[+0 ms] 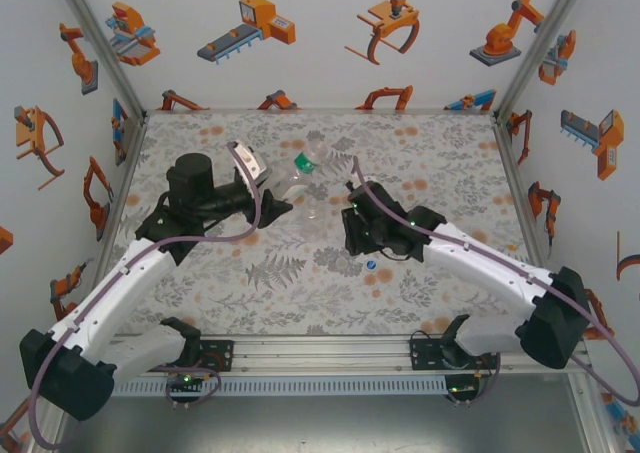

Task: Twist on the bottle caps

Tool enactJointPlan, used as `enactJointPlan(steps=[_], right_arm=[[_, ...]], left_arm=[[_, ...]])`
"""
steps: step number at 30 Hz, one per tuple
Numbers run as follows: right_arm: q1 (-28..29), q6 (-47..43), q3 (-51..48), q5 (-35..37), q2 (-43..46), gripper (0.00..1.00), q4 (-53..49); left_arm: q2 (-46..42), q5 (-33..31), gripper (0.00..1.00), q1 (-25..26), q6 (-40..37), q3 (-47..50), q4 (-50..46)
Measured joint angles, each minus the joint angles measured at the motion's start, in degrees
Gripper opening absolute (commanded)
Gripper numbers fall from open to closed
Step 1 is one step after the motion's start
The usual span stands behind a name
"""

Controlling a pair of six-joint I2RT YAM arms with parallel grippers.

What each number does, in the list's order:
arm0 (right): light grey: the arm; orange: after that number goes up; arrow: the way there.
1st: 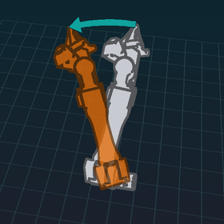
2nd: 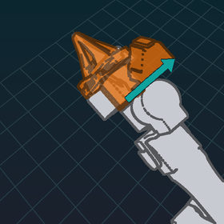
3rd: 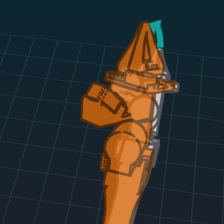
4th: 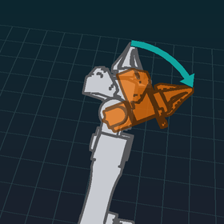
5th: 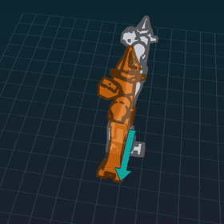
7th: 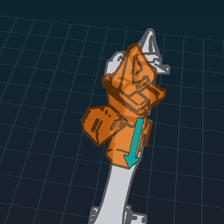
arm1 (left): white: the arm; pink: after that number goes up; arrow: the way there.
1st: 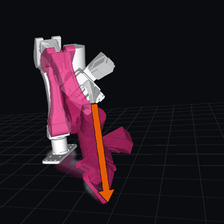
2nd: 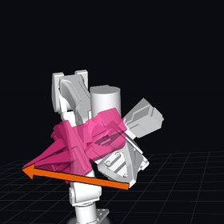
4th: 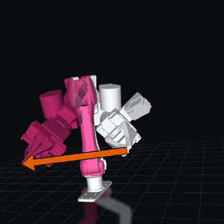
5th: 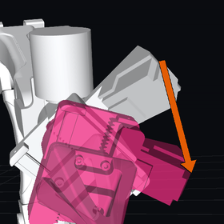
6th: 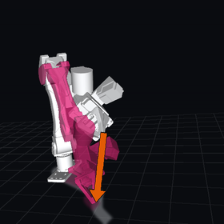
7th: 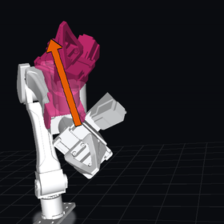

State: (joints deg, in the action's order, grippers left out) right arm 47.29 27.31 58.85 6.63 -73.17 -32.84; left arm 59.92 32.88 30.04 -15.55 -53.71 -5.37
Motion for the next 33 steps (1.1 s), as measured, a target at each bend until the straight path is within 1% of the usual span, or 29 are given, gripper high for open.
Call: enactJointPlan(steps=[3,6,10,14,23,28,33], right_arm=[[-3.69,-0.85,0.00,-2.34,2.47,0.27,0.09],[-6.95,-1.81,-0.04,-4.70,4.92,0.26,0.50],[-9.05,-3.76,-0.04,-6.27,7.98,0.22,1.20],[-9.62,-7.58,-0.04,-6.91,11.76,0.21,1.92],[-9.68,-20.70,0.92,-9.31,21.53,0.16,1.62],[-9.68,-28.70,3.76,-13.38,24.04,0.15,-0.52],[-9.73,-36.11,5.88,-19.71,25.81,0.13,-3.06]], left_arm=[[0.52,0.42,0.00,0.72,-2.12,-1.29,-2.34],[1.64,0.24,0.00,2.78,-4.74,-2.73,-4.70],[2.89,-0.87,0.00,6.45,-8.66,-3.30,-8.46],[4.11,-1.60,0.00,8.76,-11.63,-3.41,-11.69],[4.22,-2.29,0.00,10.32,-16.76,-3.50,-14.91],[3.80,-2.86,0.00,10.58,-18.78,-3.50,-15.98],[2.64,-3.34,0.00,11.06,-21.16,-3.50,-17.05]])
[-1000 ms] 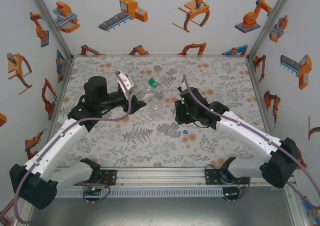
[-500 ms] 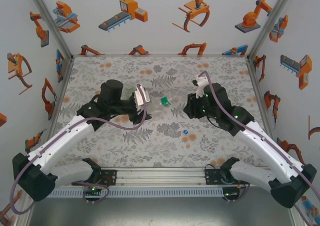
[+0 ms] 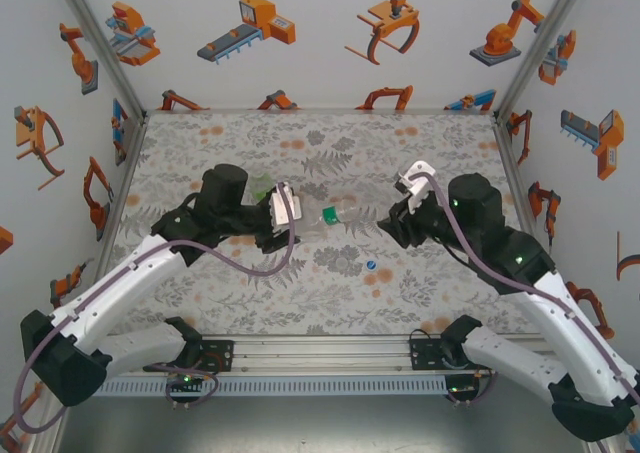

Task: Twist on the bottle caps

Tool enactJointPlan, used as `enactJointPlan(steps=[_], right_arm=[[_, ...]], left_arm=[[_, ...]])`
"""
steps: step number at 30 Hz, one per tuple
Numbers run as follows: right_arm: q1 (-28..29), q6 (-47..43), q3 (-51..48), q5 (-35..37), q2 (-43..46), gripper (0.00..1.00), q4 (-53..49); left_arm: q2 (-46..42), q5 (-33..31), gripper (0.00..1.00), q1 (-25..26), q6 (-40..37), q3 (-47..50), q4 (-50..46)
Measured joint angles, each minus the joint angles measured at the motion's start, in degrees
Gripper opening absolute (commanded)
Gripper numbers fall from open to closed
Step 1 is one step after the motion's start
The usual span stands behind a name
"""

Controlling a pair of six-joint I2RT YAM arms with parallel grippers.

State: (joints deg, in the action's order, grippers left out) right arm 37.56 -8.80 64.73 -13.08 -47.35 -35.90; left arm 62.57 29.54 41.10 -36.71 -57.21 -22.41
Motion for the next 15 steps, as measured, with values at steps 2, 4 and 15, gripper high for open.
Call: enactJointPlan(steps=[2,4,15], right_arm=[[0.00,-2.54,0.72,-3.08,0.76,0.13,-0.79],[0.00,-4.28,1.05,-5.64,1.49,0.13,-1.09],[0.00,-12.57,1.77,-20.26,2.64,0.12,-2.64]], left_arm=[[-0.79,0.00,0.00,0.20,-0.90,0.00,-0.22],[-1.57,0.00,0.00,0.35,-1.70,0.00,-0.42],[-4.13,-1.16,0.00,2.64,-5.07,0.44,-2.27]])
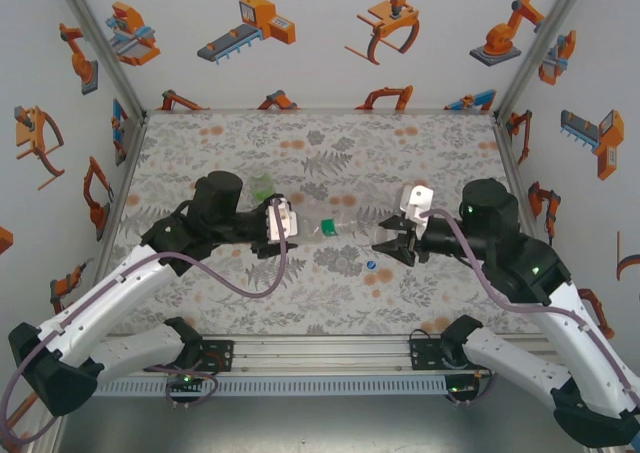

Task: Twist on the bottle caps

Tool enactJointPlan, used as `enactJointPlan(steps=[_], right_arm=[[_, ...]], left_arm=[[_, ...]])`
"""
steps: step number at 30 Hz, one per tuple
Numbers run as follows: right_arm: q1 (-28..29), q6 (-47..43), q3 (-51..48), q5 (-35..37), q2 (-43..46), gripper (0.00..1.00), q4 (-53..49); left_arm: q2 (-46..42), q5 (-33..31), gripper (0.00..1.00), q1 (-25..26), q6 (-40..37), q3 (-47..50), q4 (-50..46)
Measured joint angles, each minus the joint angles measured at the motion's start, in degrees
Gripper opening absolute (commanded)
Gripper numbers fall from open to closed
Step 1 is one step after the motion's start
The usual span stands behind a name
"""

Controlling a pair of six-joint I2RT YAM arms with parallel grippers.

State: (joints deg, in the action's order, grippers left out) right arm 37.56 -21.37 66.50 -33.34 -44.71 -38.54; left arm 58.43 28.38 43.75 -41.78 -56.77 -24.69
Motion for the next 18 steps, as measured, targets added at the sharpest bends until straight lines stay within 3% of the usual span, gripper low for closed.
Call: enactJointPlan(steps=[18], right_arm=[[0.00,-3.17,-2.67,-7.82,-2.47,0.11,9.33]], left_arm=[[-0.13,2.84,0.00,1.97,-0.44,0.22,-0.46]])
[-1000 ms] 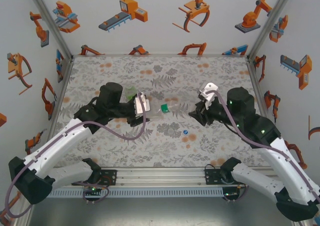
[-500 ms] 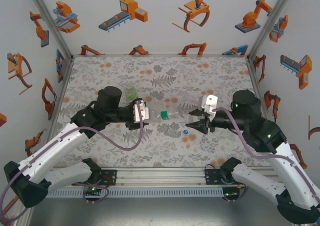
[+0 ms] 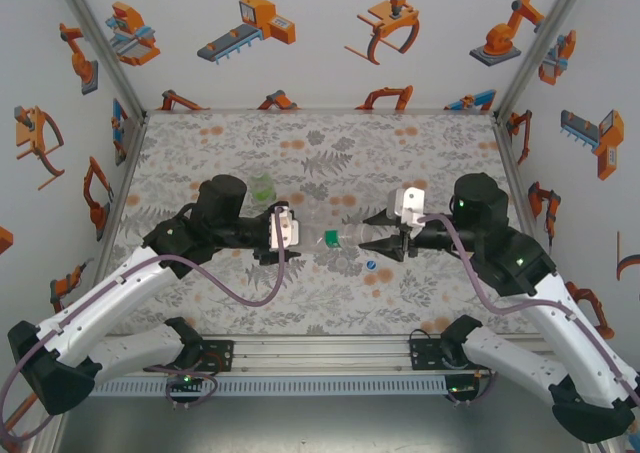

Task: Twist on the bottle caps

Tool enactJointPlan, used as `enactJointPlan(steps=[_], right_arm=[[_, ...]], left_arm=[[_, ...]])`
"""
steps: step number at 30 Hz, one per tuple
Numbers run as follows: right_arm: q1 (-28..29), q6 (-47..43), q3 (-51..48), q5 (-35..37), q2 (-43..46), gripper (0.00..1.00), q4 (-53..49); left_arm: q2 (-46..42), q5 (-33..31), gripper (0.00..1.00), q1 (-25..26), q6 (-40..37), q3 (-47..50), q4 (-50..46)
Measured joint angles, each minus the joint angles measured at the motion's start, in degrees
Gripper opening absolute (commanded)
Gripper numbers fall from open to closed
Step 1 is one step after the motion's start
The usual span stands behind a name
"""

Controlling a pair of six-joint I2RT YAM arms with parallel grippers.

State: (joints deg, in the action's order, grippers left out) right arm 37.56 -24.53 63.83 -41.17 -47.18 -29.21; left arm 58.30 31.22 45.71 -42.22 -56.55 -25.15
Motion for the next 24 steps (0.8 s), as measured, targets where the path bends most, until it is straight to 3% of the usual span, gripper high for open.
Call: enactJointPlan(steps=[24], right_arm=[[0.00,0.00,-0.02,-4.96,-1.33,0.09,2.12]], left_arm=[[0.00,0.81,0.00,0.00,0.37,0.02,0.02]])
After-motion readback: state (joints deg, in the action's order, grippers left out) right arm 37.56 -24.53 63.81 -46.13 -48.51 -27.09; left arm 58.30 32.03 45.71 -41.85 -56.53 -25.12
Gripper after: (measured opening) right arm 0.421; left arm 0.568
